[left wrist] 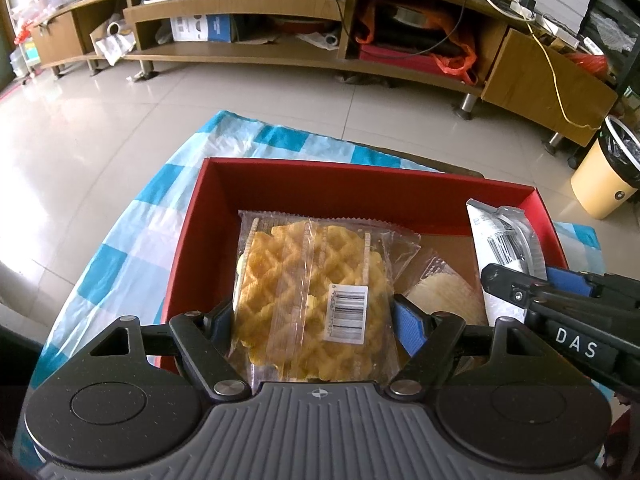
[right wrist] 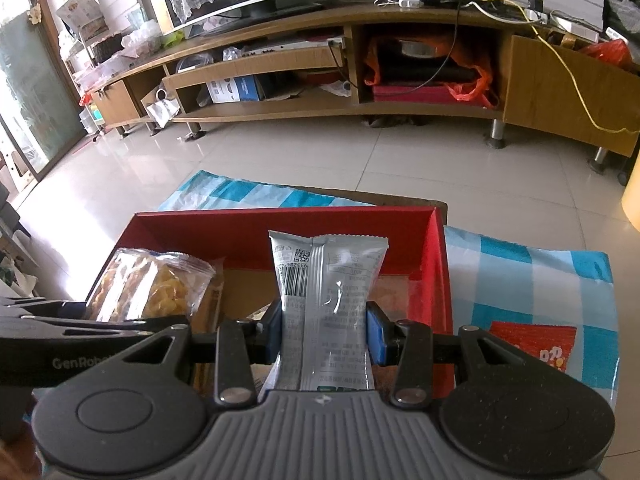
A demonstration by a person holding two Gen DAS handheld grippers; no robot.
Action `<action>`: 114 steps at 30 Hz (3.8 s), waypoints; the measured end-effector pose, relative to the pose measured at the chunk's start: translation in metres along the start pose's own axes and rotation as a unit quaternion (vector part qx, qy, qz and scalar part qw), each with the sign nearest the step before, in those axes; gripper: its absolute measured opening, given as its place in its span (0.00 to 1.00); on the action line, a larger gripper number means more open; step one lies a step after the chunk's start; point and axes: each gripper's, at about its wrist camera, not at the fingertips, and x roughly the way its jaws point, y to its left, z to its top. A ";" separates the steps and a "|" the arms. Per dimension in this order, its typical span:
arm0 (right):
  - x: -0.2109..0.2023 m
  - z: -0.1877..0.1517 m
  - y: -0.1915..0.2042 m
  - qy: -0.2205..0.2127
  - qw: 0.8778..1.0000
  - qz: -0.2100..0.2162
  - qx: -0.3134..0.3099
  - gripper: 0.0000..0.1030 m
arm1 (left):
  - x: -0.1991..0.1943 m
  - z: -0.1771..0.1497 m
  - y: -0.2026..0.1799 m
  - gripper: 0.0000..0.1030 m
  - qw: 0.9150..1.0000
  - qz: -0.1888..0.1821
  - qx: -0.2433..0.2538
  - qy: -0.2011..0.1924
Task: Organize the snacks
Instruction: 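Lower both packs into the red box and open both tools, then move the left tool to the red-and-white strip pack on the cloth and grasp it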
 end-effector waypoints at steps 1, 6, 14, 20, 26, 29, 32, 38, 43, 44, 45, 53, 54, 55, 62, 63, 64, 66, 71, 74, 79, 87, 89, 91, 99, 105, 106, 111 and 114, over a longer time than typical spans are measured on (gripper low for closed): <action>0.001 0.000 0.000 0.001 1.000 0.000 0.000 0.41 | 0.001 0.000 0.000 0.80 1.000 0.000 0.000 0.000; 0.008 0.000 0.000 0.006 1.000 -0.002 -0.002 0.41 | 0.003 0.001 -0.003 0.80 1.000 0.005 0.003 -0.002; 0.014 -0.001 0.002 0.011 1.000 -0.007 -0.008 0.43 | 0.006 0.001 -0.007 0.81 1.000 0.016 0.010 -0.003; 0.014 0.000 0.004 0.013 1.000 -0.013 -0.010 0.43 | 0.005 0.002 -0.007 0.83 1.000 0.021 0.009 -0.006; 0.010 0.002 0.003 0.006 1.000 -0.016 -0.009 0.48 | 0.001 0.003 -0.006 0.84 1.000 0.022 0.006 -0.013; 0.006 0.005 0.003 -0.001 1.000 -0.016 -0.006 0.51 | -0.004 0.004 -0.005 0.86 1.000 0.022 0.002 -0.019; 0.004 0.006 0.001 -0.005 1.000 -0.015 -0.003 0.54 | -0.006 0.006 -0.004 0.87 1.000 0.020 -0.002 -0.021; 0.000 0.007 0.001 -0.011 1.000 -0.014 -0.001 0.55 | -0.011 0.007 -0.005 0.87 0.999 0.020 -0.003 -0.028; -0.005 0.008 0.001 -0.017 1.000 -0.013 0.000 0.57 | -0.017 0.007 -0.004 0.88 0.999 0.019 -0.005 -0.034; -0.006 0.007 0.001 -0.017 1.000 -0.013 0.001 0.58 | -0.018 0.007 -0.003 0.89 0.999 0.019 -0.005 -0.036; -0.006 0.007 0.001 -0.017 1.000 -0.012 0.000 0.59 | -0.019 0.007 -0.003 0.89 0.999 0.019 -0.006 -0.038; -0.012 0.004 0.003 -0.017 1.000 -0.010 -0.007 0.61 | -0.028 0.006 0.003 0.90 0.999 0.009 -0.017 -0.041; -0.013 0.005 0.003 -0.019 1.000 -0.010 -0.006 0.61 | -0.029 0.006 0.004 0.91 0.999 0.007 -0.019 -0.041; -0.014 0.005 0.002 -0.020 1.000 -0.009 -0.006 0.61 | -0.031 0.005 0.005 0.91 0.999 0.005 -0.021 -0.042; -0.021 0.003 0.000 -0.024 1.000 -0.011 -0.008 0.61 | -0.039 0.000 0.011 0.91 0.999 0.002 -0.024 -0.043; -0.023 0.003 -0.001 -0.025 1.000 -0.012 -0.006 0.61 | -0.040 -0.002 0.011 0.92 0.999 0.001 -0.024 -0.042; -0.025 0.003 -0.002 -0.027 1.000 -0.012 -0.005 0.61 | -0.042 -0.004 0.013 0.92 0.999 0.000 -0.025 -0.041; -0.029 0.002 -0.002 -0.028 1.000 -0.011 -0.005 0.61 | -0.045 -0.008 0.014 0.92 0.999 -0.001 -0.026 -0.039; -0.039 -0.002 -0.001 -0.032 0.999 -0.009 -0.012 0.61 | -0.051 -0.024 0.021 0.92 0.999 0.002 -0.031 -0.032; -0.044 -0.006 0.001 -0.030 0.999 -0.010 -0.018 0.61 | -0.056 -0.035 0.029 0.92 0.999 -0.004 -0.043 -0.024; -0.058 -0.016 0.006 -0.032 0.999 -0.008 -0.033 0.62 | -0.064 -0.062 0.038 0.93 0.998 -0.001 -0.055 -0.006; -0.074 -0.035 0.012 -0.028 0.997 -0.003 -0.066 0.63 | -0.053 -0.108 0.053 0.93 0.992 -0.016 -0.104 0.066; -0.078 -0.038 0.010 -0.028 0.997 0.000 -0.071 0.64 | -0.045 -0.113 0.054 0.93 0.989 -0.020 -0.123 0.086; -0.082 -0.039 0.006 -0.030 0.997 0.002 -0.071 0.64 | -0.037 -0.116 0.054 0.93 0.985 -0.026 -0.141 0.099; -0.092 -0.042 -0.008 -0.034 0.998 0.006 -0.061 0.65 | -0.012 -0.109 0.042 0.95 0.976 0.033 -0.187 0.102; -0.096 -0.044 -0.011 -0.034 0.997 0.008 -0.062 0.65 | -0.012 -0.113 0.036 0.84 0.980 0.073 -0.155 0.103; -0.097 -0.044 -0.011 -0.035 0.997 0.010 -0.063 0.65 | -0.014 -0.115 0.036 0.84 0.981 0.070 -0.149 0.102; -0.103 -0.046 -0.005 -0.038 0.996 0.017 -0.076 0.65 | -0.027 -0.132 0.047 0.74 0.984 0.074 -0.116 0.111; -0.104 -0.047 0.001 -0.032 0.996 0.022 -0.085 0.65 | -0.034 -0.142 0.055 0.74 0.985 0.070 -0.095 0.122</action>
